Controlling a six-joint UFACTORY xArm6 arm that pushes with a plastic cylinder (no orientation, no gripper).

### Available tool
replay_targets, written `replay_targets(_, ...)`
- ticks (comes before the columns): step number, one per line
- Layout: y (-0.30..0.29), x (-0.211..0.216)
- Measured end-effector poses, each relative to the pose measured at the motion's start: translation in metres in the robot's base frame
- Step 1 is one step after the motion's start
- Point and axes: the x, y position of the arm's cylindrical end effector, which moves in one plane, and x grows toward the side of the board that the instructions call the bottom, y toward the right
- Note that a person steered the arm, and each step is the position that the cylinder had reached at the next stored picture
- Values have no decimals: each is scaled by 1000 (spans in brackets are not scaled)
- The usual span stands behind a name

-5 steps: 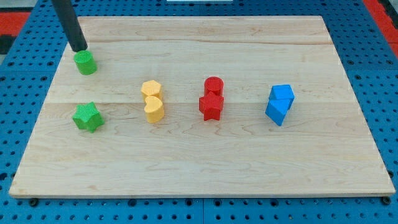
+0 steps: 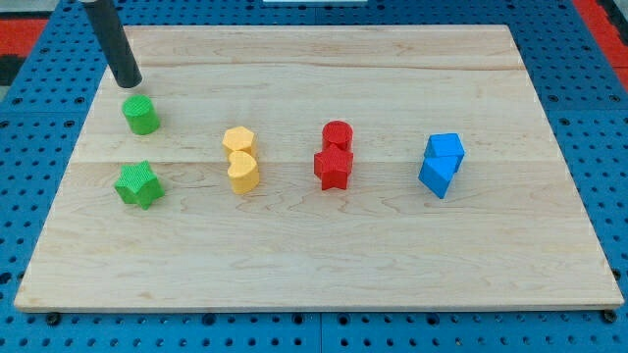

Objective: Slide the green circle towards center left

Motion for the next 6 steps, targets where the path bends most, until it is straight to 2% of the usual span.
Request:
replay_targets(2, 16, 63)
replay_targets(5, 8, 64)
replay_targets(6, 8, 82)
